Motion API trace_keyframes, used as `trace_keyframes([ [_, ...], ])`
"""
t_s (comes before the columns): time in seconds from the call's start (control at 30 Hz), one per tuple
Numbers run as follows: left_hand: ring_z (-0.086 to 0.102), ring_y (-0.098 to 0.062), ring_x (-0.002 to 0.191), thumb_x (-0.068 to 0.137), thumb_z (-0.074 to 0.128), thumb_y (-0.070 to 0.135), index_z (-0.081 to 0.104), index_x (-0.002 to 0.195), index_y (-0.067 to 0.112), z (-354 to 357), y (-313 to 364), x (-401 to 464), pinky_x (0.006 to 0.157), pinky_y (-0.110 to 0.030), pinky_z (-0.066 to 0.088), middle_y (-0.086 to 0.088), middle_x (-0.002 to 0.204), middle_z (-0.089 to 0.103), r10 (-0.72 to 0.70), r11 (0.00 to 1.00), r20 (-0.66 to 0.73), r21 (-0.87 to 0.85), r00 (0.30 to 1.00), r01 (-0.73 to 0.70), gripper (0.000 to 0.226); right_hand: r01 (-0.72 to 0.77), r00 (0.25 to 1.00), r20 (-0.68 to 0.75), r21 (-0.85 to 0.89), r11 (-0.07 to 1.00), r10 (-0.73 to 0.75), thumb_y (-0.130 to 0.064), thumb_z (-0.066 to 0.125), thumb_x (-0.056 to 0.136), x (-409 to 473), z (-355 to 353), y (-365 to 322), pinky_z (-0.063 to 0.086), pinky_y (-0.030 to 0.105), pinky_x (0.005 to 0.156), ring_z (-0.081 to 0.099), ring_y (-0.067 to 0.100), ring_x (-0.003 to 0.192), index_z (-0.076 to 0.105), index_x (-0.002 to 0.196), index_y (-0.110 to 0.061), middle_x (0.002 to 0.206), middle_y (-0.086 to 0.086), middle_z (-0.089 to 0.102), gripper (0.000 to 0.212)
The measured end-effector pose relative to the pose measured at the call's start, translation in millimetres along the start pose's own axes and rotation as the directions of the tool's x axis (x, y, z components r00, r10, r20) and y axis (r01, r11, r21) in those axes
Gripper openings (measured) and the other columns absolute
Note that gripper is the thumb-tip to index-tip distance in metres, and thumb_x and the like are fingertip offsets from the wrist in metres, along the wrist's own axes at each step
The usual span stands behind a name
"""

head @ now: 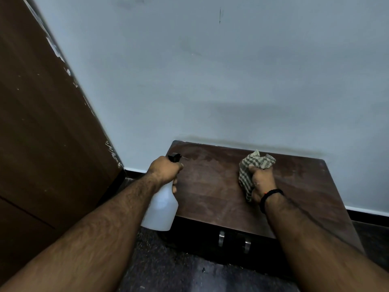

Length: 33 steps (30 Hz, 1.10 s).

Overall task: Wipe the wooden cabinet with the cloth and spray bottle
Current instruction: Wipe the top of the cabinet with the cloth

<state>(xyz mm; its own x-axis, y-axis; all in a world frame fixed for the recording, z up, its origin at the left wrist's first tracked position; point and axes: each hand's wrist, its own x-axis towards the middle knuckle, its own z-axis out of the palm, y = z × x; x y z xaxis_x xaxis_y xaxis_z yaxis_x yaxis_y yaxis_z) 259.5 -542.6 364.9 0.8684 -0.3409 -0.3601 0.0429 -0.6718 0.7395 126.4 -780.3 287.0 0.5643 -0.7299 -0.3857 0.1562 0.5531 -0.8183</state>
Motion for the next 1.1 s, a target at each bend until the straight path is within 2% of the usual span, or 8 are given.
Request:
trace_keyframes([
  [0.13, 0.064, -0.029, 0.039, 0.099, 0.065, 0.025, 0.067, 0.097, 0.002, 21, 13, -2, 0.055, -0.033, 0.056, -0.009, 0.051, 0.066, 0.011, 0.999, 0.108, -0.032, 0.994, -0.007, 0.023, 0.043, 0.997, -0.063, -0.040, 0.998, -0.046, 0.006, 0.043, 0.098, 7, -23, -15, 0.047, 0.069, 0.096, 0.063, 0.048, 0.114, 0.043, 0.143, -0.011, 0.131, 0.028, 0.060, 0.048],
  [0.3, 0.060, -0.029, 0.037, 0.100, 0.064, 0.020, 0.068, 0.100, -0.004, 55, 39, -11, 0.052, -0.032, 0.055, -0.011, 0.050, 0.063, 0.049, 0.999, 0.264, -0.033, 0.963, -0.042, 0.025, 0.101, 0.985, -0.142, 0.009, 0.995, -0.099, 0.008, 0.043, 0.098, 11, -56, -43, 0.055, 0.057, 0.090, 0.064, 0.040, 0.110, 0.042, 0.145, -0.014, 0.124, 0.020, 0.063, 0.051],
  [0.6, 0.059, -0.029, 0.036, 0.098, 0.067, 0.019, 0.068, 0.084, 0.000, 125, 92, -25, 0.050, -0.029, 0.054, -0.011, 0.049, 0.061, 0.173, 0.985, 0.399, -0.060, 0.900, -0.163, 0.023, 0.233, 0.919, -0.288, -0.150, 0.961, -0.267, 0.002, 0.049, 0.097, 15, -131, -103, 0.047, 0.054, 0.106, 0.059, 0.035, 0.123, 0.038, 0.150, -0.015, 0.137, 0.016, 0.059, 0.057],
  [0.73, 0.059, -0.030, 0.038, 0.098, 0.067, 0.020, 0.068, 0.080, 0.008, 149, 105, -30, 0.051, -0.028, 0.053, -0.013, 0.050, 0.061, 0.243, 0.970, 0.440, -0.082, 0.865, -0.231, 0.021, 0.153, 0.774, -0.437, -0.574, 0.804, -0.459, -0.018, 0.054, 0.099, 12, -159, -125, 0.043, 0.041, 0.102, 0.058, 0.036, 0.117, 0.022, 0.158, -0.018, 0.127, 0.020, 0.060, 0.067],
  [0.83, 0.059, -0.029, 0.037, 0.099, 0.066, 0.019, 0.066, 0.082, 0.023, 165, 115, -33, 0.047, -0.023, 0.051, -0.014, 0.051, 0.061, 0.276, 0.961, 0.464, -0.110, 0.842, -0.254, 0.017, 0.135, 0.740, -0.314, -0.798, 0.588, -0.596, -0.018, 0.054, 0.098, 12, -170, -121, 0.043, 0.043, 0.090, 0.058, 0.046, 0.114, 0.034, 0.148, -0.013, 0.127, 0.026, 0.061, 0.054],
  [0.97, 0.058, -0.029, 0.037, 0.099, 0.068, 0.019, 0.070, 0.095, 0.000, 177, 118, -30, 0.049, -0.029, 0.053, -0.013, 0.051, 0.061, 0.249, 0.969, 0.479, -0.125, 0.842, -0.215, 0.020, 0.191, 0.944, 0.115, -0.955, 0.227, -0.310, -0.038, 0.068, 0.093, 23, -180, -92, 0.038, 0.040, 0.111, 0.046, 0.038, 0.137, 0.040, 0.150, -0.020, 0.153, 0.017, 0.043, 0.066],
  [1.03, 0.057, -0.029, 0.037, 0.099, 0.068, 0.019, 0.069, 0.094, -0.007, 182, 118, -27, 0.051, -0.031, 0.054, -0.013, 0.051, 0.061, 0.248, 0.969, 0.478, -0.120, 0.843, -0.218, 0.026, 0.194, 0.966, 0.173, -0.976, 0.097, -0.194, -0.053, 0.064, 0.093, 29, -189, -77, 0.023, 0.041, 0.122, 0.025, 0.030, 0.151, 0.037, 0.154, -0.024, 0.163, 0.010, 0.031, 0.073],
  [1.1, 0.057, -0.029, 0.036, 0.099, 0.068, 0.018, 0.068, 0.088, -0.005, 188, 119, -25, 0.051, -0.030, 0.054, -0.012, 0.050, 0.060, 0.260, 0.966, 0.473, -0.130, 0.842, -0.226, 0.026, 0.217, 0.928, 0.196, -0.976, 0.032, -0.318, -0.051, 0.054, 0.098, 39, -196, -74, 0.015, 0.039, 0.125, 0.015, 0.024, 0.154, 0.040, 0.153, -0.024, 0.164, 0.005, 0.030, 0.062],
])
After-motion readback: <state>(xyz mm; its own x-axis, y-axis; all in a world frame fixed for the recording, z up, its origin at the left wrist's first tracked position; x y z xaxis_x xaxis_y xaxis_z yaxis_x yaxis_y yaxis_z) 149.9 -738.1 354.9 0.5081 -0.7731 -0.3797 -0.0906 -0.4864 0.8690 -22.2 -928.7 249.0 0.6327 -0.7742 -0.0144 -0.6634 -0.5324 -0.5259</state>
